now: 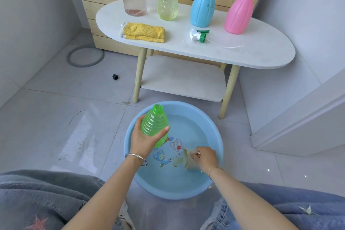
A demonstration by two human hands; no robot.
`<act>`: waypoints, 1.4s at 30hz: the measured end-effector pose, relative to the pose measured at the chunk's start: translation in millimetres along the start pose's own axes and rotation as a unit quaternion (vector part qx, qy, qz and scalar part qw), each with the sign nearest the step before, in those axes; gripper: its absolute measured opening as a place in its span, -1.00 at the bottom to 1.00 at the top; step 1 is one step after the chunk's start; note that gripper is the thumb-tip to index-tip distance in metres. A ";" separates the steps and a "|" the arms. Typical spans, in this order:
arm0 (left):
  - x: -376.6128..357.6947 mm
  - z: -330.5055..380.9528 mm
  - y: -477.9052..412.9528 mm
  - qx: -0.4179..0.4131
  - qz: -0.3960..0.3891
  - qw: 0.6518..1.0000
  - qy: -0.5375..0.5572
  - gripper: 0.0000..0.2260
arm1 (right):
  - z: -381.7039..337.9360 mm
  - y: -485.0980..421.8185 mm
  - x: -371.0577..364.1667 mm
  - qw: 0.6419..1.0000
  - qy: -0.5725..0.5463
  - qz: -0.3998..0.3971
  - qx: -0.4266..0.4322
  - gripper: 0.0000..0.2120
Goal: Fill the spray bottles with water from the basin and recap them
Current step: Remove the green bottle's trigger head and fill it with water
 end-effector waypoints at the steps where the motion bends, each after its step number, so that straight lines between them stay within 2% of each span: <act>1: 0.1 -0.2 -0.2 0.000 0.001 1.000 0.000 -0.49 | -1.6 0.3 -5.4 1.000 0.005 -0.012 0.002 -0.57; 6: 0.9 -0.8 -1.7 -0.004 0.007 1.000 0.002 -0.54 | -14.6 4.8 -24.2 0.998 -0.042 -0.047 0.017 -0.59; 12: 5.1 -0.3 -1.3 -0.006 0.015 1.000 0.008 -0.52 | -21.2 6.0 7.5 0.972 -0.231 0.040 -0.025 -0.58; 14: 5.5 2.3 -0.5 -0.008 0.016 1.000 0.013 -0.52 | -23.4 6.5 25.9 0.953 -0.292 0.067 -0.042 -0.61; 18: 6.9 8.9 2.8 -0.017 0.020 0.999 0.024 -0.54 | -32.1 7.0 69.1 0.894 -0.430 0.106 -0.069 -0.62; 21: 7.7 13.5 4.8 -0.024 0.021 0.999 0.033 -0.54 | -46.8 10.2 111.2 0.855 -0.497 0.138 -0.052 -0.79; 24: 6.5 16.8 7.4 -0.031 0.011 0.999 0.036 -0.53 | -65.0 16.0 152.2 0.841 -0.520 0.149 -0.021 -0.74; 28: -1.9 18.2 11.8 -0.041 -0.010 0.999 0.033 -0.50 | -88.9 26.8 199.2 0.826 -0.542 0.148 0.036 -0.78; 32: -13.6 18.9 18.6 -0.055 -0.041 0.997 0.019 -0.43 | -105.8 41.2 230.8 0.818 -0.551 0.145 0.085 -0.65; 35: -19.9 21.2 22.2 -0.072 -0.057 0.996 0.010 -0.39 | -115.4 53.7 241.3 0.822 -0.539 0.142 0.113 -0.57; 42: -24.9 27.0 27.8 -0.095 -0.075 0.993 -0.003 -0.38 | -131.5 74.9 253.9 0.842 -0.474 0.180 0.182 -0.63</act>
Point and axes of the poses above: each hand's wrist, its own y-axis away from the middle knuckle, its own x-axis out of the back of the hand, z = x × y, the point moved 8 cm from there along -y, towards the middle knuckle, and after that the axes turned 14 degrees about -y, right-handed, at the moved point
